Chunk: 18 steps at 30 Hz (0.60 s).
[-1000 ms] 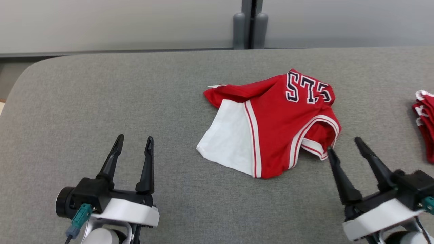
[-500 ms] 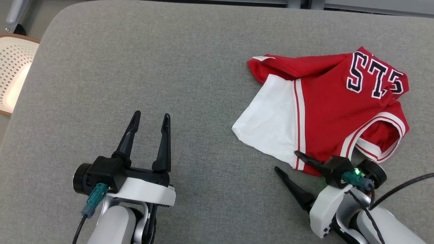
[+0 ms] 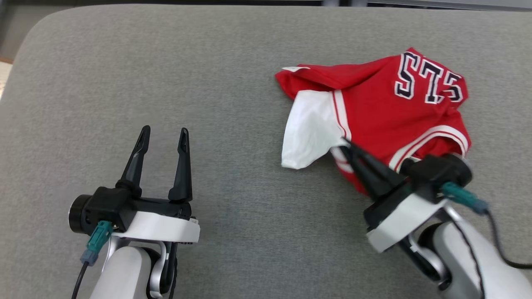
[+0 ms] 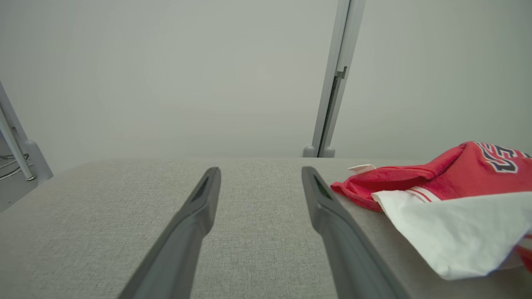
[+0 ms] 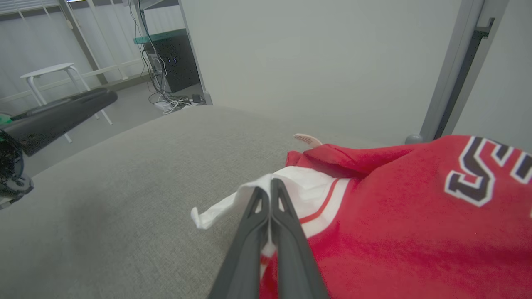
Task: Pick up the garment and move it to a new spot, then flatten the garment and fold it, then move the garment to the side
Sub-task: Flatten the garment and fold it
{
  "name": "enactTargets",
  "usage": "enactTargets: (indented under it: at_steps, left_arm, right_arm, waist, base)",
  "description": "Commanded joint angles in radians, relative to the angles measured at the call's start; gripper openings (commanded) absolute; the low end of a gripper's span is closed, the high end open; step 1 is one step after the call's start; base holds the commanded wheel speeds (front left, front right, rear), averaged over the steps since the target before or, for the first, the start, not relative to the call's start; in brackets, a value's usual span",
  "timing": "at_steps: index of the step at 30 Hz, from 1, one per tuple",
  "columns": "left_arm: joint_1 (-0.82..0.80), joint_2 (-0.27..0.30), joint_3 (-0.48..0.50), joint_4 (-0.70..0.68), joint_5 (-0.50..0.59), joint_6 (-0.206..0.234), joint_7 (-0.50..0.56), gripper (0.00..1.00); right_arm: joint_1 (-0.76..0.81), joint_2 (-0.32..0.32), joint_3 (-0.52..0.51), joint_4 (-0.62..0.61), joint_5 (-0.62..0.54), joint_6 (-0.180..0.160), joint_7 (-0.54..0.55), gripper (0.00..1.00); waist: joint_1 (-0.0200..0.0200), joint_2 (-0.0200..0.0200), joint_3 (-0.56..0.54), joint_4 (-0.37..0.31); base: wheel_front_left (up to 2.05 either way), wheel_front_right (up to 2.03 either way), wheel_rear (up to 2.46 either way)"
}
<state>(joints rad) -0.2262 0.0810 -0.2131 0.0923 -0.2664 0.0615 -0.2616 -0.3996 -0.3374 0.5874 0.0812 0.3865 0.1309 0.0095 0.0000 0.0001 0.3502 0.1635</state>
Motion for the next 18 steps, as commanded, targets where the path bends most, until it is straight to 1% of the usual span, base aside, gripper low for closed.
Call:
enactTargets:
  at_steps: [1,7,12,15,18]
  left_arm:
    - [0.011,0.006,0.008,-0.006,0.011,-0.003,-0.004,1.00]
    - [0.009,0.024,0.024,-0.011,0.020,-0.009,-0.004,1.00]
    - [0.010,0.035,0.033,-0.015,0.025,-0.004,-0.004,1.00]
    - [0.011,0.040,0.035,-0.018,0.025,-0.004,-0.004,1.00]
    - [0.008,0.044,0.034,-0.020,0.026,-0.002,-0.004,1.00]
  right_arm:
    - [0.014,0.002,-0.046,-0.031,-0.011,0.000,-0.022,0.00]
    - [0.128,0.045,-0.302,-0.157,-0.062,0.000,-0.025,0.00]
    - [0.274,0.108,-0.515,-0.241,-0.084,0.000,0.004,0.00]
    - [0.357,0.153,-0.613,-0.246,-0.075,0.000,0.024,0.00]
    - [0.418,0.189,-0.684,-0.198,-0.048,0.000,0.030,0.00]
  waist:
    - [0.0000,-0.0001,-0.014,-0.034]
    - [0.0000,-0.0001,-0.021,-0.097]
    - [0.0000,-0.0001,-0.017,-0.135]
    - [0.0000,-0.0001,-0.012,-0.151]
    - [0.0000,-0.0001,-0.008,-0.159]
  base:
    - [0.00,0.00,0.00]
    - [0.00,0.00,0.00]
    - [0.00,0.00,0.00]
    - [0.00,0.00,0.00]
    - [0.00,0.00,0.00]
